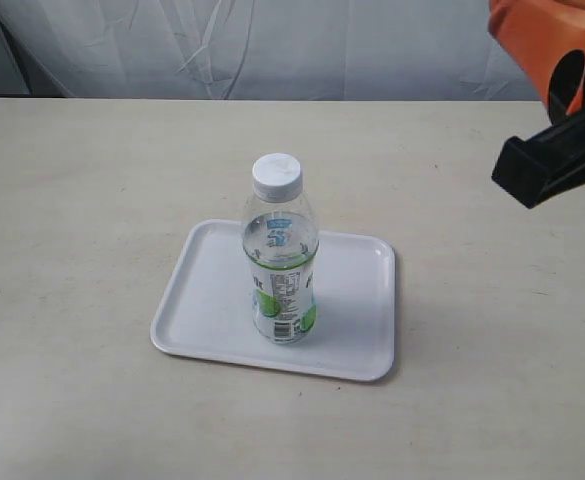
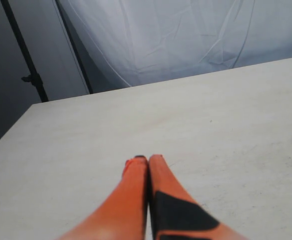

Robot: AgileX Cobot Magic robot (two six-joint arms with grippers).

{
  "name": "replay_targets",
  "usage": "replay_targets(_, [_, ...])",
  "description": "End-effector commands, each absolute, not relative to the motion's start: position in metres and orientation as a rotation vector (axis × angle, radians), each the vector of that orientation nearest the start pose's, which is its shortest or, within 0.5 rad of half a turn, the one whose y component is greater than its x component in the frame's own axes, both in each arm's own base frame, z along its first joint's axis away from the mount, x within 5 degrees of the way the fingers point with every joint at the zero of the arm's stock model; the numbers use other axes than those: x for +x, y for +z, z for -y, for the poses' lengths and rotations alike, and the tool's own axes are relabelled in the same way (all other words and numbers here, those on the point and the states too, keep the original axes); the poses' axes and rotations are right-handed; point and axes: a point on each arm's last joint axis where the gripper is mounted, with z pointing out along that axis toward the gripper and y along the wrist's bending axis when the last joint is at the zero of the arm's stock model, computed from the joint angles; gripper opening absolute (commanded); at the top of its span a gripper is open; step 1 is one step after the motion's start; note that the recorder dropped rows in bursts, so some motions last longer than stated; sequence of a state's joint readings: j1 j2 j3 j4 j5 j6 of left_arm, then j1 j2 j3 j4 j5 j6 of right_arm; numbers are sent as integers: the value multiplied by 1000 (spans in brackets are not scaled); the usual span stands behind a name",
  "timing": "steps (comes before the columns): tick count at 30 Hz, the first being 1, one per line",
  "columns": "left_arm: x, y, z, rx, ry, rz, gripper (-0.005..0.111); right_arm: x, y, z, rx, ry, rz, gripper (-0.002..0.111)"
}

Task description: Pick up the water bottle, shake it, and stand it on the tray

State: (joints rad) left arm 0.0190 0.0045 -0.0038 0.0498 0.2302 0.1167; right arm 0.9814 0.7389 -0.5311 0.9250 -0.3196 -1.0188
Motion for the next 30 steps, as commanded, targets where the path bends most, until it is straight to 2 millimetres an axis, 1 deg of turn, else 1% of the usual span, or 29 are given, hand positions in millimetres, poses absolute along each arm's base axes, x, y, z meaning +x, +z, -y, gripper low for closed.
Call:
replay_targets(1, [55,192,-2,112,140,-1714,0,106,343,-115,-597,496,-1379,-1])
replay_targets(4, [55,192,-2,112,140,-1714,0,102,346,-103,-591,498,-1375,-1])
replay_targets(8, [55,192,-2,112,140,-1714,0,97,343,-76,-546,443,-1405,-1])
replay_targets(11, [55,192,-2,112,140,-1714,0,91,335,-51,-422,364,-1443,-1])
replay_targets(12, [55,192,-2,112,140,-1714,0,85,332,-42,-366,345,-1450,-1])
replay_targets(15, [55,192,-2,112,140,-1714,0,65,323,-25,-228,282,-1427,-1])
replay_targets(17, [55,192,-2,112,140,-1714,0,51,320,-21,-197,238,-1390,-1])
replay_targets(19, [55,192,-2,112,140,-1714,0,41,315,-21,-199,204,-1372,-1])
replay_targets(22, [55,192,-2,112,140,-1714,0,32,310,-23,-220,196,-1365,-1])
replay_targets(24, [55,192,-2,112,140,-1714,0,29,308,-26,-246,211,-1372,-1])
replay_targets(27, [55,192,-2,112,140,-1714,0,32,298,-28,-259,240,-1443,-1])
replay_targets(29, [55,192,-2,112,140,-1714,0,35,286,-24,-213,205,-1547,-1])
replay_targets(30, [55,192,-2,112,140,-1714,0,36,280,-20,-114,227,-1604,-1])
